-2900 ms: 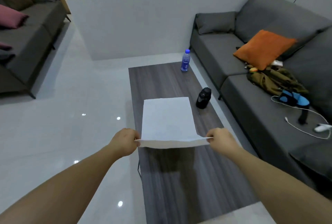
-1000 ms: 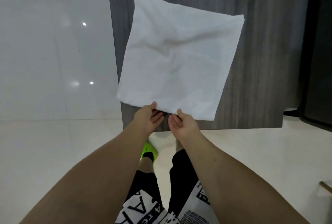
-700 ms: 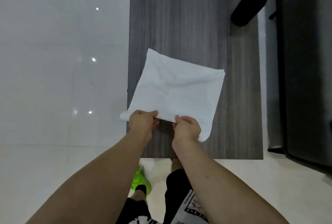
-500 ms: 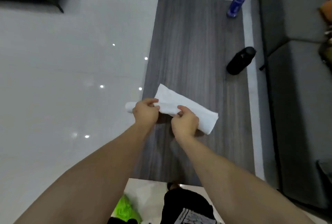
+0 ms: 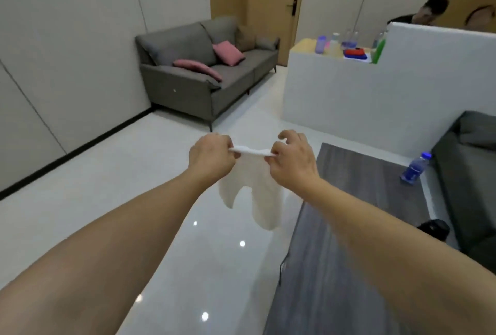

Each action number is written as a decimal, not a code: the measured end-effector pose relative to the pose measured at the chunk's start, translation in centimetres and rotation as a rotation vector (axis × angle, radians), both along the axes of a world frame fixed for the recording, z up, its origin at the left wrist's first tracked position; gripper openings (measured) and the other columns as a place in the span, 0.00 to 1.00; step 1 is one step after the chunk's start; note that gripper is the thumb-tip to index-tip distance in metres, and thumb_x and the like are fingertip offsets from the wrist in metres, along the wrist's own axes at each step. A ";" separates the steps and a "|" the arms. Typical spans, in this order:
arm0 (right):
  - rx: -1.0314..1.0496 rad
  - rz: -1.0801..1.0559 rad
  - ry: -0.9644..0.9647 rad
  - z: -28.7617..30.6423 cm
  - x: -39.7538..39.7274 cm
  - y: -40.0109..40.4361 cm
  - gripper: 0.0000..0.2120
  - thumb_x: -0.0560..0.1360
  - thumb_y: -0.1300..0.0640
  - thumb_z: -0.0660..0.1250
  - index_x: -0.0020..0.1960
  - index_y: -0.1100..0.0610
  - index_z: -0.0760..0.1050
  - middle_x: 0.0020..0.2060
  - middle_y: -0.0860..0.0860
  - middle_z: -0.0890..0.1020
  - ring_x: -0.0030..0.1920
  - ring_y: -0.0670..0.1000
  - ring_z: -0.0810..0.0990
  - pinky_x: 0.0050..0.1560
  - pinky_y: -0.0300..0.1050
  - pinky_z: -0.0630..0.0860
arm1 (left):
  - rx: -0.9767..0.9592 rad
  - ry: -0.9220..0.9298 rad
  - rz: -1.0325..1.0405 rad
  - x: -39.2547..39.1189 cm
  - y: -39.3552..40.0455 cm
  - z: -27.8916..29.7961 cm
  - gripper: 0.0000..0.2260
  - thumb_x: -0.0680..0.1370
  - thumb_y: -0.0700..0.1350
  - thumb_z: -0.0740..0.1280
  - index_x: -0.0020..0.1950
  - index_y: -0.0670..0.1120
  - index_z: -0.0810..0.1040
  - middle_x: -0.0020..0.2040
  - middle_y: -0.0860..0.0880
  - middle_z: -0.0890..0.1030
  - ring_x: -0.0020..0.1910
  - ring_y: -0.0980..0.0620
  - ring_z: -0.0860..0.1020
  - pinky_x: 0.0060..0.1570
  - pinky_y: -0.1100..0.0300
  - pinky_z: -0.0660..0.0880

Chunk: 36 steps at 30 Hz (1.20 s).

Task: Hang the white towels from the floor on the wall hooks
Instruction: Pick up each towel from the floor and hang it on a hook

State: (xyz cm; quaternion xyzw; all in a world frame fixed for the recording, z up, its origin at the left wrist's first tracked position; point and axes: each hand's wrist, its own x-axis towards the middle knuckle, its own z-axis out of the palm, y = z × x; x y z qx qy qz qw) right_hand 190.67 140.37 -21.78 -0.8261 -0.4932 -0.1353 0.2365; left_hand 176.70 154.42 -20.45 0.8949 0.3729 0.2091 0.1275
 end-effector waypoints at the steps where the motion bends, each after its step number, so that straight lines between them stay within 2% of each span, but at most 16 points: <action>1: 0.017 0.074 -0.057 1.7 -2.2 1.9 0.07 0.73 0.54 0.69 0.45 0.58 0.81 0.54 0.53 0.78 0.52 0.56 0.73 0.50 0.47 0.70 | 0.037 -0.016 0.017 -2.7 1.7 1.4 0.08 0.76 0.54 0.66 0.43 0.51 0.80 0.44 0.52 0.74 0.43 0.49 0.74 0.39 0.56 0.70; 2: 0.024 0.148 -0.100 3.4 -4.6 3.8 0.05 0.73 0.56 0.69 0.42 0.57 0.79 0.50 0.52 0.79 0.49 0.56 0.74 0.47 0.47 0.70 | 0.070 -0.038 0.034 -5.5 3.3 2.7 0.08 0.76 0.54 0.67 0.44 0.50 0.81 0.46 0.53 0.72 0.45 0.50 0.73 0.40 0.56 0.69; 3: 0.029 0.224 -0.136 4.9 -7.2 5.6 0.05 0.72 0.58 0.69 0.38 0.56 0.75 0.41 0.51 0.78 0.43 0.56 0.75 0.42 0.46 0.68 | 0.099 -0.063 0.052 -8.4 4.8 4.0 0.09 0.76 0.53 0.67 0.44 0.49 0.82 0.48 0.54 0.72 0.47 0.50 0.72 0.42 0.57 0.68; 4: 0.048 0.300 -0.166 6.2 -10.0 7.3 0.09 0.70 0.59 0.69 0.36 0.55 0.69 0.33 0.50 0.74 0.36 0.56 0.74 0.37 0.45 0.64 | 0.119 -0.085 0.074 -11.5 6.2 5.2 0.09 0.75 0.52 0.68 0.44 0.48 0.82 0.49 0.54 0.72 0.49 0.50 0.72 0.44 0.57 0.69; 6: 0.100 0.415 -0.165 8.4 -15.3 10.8 0.11 0.70 0.62 0.68 0.36 0.55 0.66 0.26 0.49 0.68 0.28 0.56 0.69 0.34 0.44 0.59 | 0.142 -0.102 0.128 -18.0 8.8 7.6 0.08 0.75 0.50 0.69 0.42 0.47 0.82 0.49 0.54 0.75 0.49 0.50 0.73 0.46 0.57 0.70; 10: 0.152 0.586 -0.040 11.1 -25.5 18.0 0.06 0.75 0.57 0.68 0.43 0.59 0.74 0.30 0.53 0.77 0.31 0.56 0.73 0.32 0.46 0.65 | 0.154 -0.074 0.310 -31.3 12.3 10.9 0.07 0.74 0.48 0.70 0.40 0.46 0.82 0.44 0.50 0.79 0.46 0.47 0.75 0.47 0.54 0.74; 13: 0.138 0.751 0.025 12.2 -33.7 23.1 0.07 0.76 0.52 0.67 0.47 0.56 0.76 0.33 0.52 0.79 0.36 0.57 0.76 0.37 0.48 0.72 | 0.157 -0.049 0.478 -40.8 13.8 12.0 0.08 0.75 0.49 0.70 0.42 0.45 0.83 0.44 0.49 0.80 0.47 0.46 0.76 0.46 0.55 0.74; 17: 0.114 0.951 0.091 12.7 -44.7 29.1 0.05 0.76 0.52 0.67 0.46 0.54 0.76 0.34 0.49 0.77 0.37 0.55 0.74 0.36 0.45 0.66 | 0.136 -0.061 0.703 -52.5 14.4 12.4 0.09 0.74 0.52 0.70 0.44 0.46 0.83 0.42 0.48 0.80 0.45 0.45 0.76 0.42 0.58 0.71; 19: 0.103 1.039 0.121 12.8 -50.4 31.8 0.05 0.76 0.52 0.67 0.45 0.53 0.76 0.32 0.47 0.75 0.35 0.53 0.73 0.34 0.44 0.64 | 0.130 -0.088 0.813 -58.2 14.5 12.5 0.09 0.74 0.53 0.70 0.40 0.49 0.80 0.38 0.50 0.77 0.42 0.47 0.74 0.38 0.59 0.67; 22: 0.086 1.170 0.223 12.7 -59.3 35.4 0.05 0.76 0.54 0.67 0.43 0.53 0.76 0.30 0.46 0.75 0.34 0.53 0.74 0.32 0.42 0.63 | 0.131 -0.163 0.948 -66.2 14.4 12.6 0.14 0.74 0.53 0.70 0.31 0.50 0.71 0.29 0.53 0.72 0.37 0.49 0.72 0.32 0.60 0.63; 26: 0.049 1.368 0.363 12.6 -71.1 39.4 0.05 0.76 0.55 0.66 0.42 0.54 0.77 0.33 0.48 0.78 0.37 0.52 0.77 0.35 0.43 0.66 | 0.175 -0.218 1.106 -75.9 14.3 13.2 0.09 0.75 0.50 0.70 0.36 0.51 0.74 0.33 0.50 0.76 0.40 0.47 0.73 0.36 0.59 0.64; 30: 0.008 1.547 0.390 13.7 -82.1 42.9 0.04 0.76 0.54 0.67 0.43 0.53 0.77 0.35 0.47 0.78 0.39 0.51 0.75 0.38 0.42 0.66 | 0.209 -0.223 1.260 -84.8 14.5 14.5 0.08 0.75 0.50 0.70 0.38 0.51 0.75 0.32 0.52 0.75 0.38 0.49 0.73 0.31 0.61 0.64; 33: -0.040 1.678 0.393 14.6 -89.6 45.3 0.06 0.74 0.52 0.69 0.40 0.50 0.75 0.33 0.47 0.78 0.37 0.51 0.76 0.37 0.41 0.66 | 0.197 -0.183 1.373 -91.0 14.2 15.1 0.09 0.74 0.53 0.70 0.38 0.51 0.76 0.33 0.53 0.76 0.36 0.53 0.74 0.32 0.61 0.67; 36: -0.088 1.800 0.371 14.9 -96.9 46.5 0.09 0.73 0.51 0.71 0.37 0.49 0.73 0.31 0.47 0.77 0.36 0.51 0.76 0.36 0.41 0.65 | 0.203 -0.188 1.494 -96.3 13.1 14.8 0.09 0.74 0.55 0.69 0.38 0.53 0.77 0.33 0.54 0.76 0.36 0.56 0.74 0.32 0.61 0.66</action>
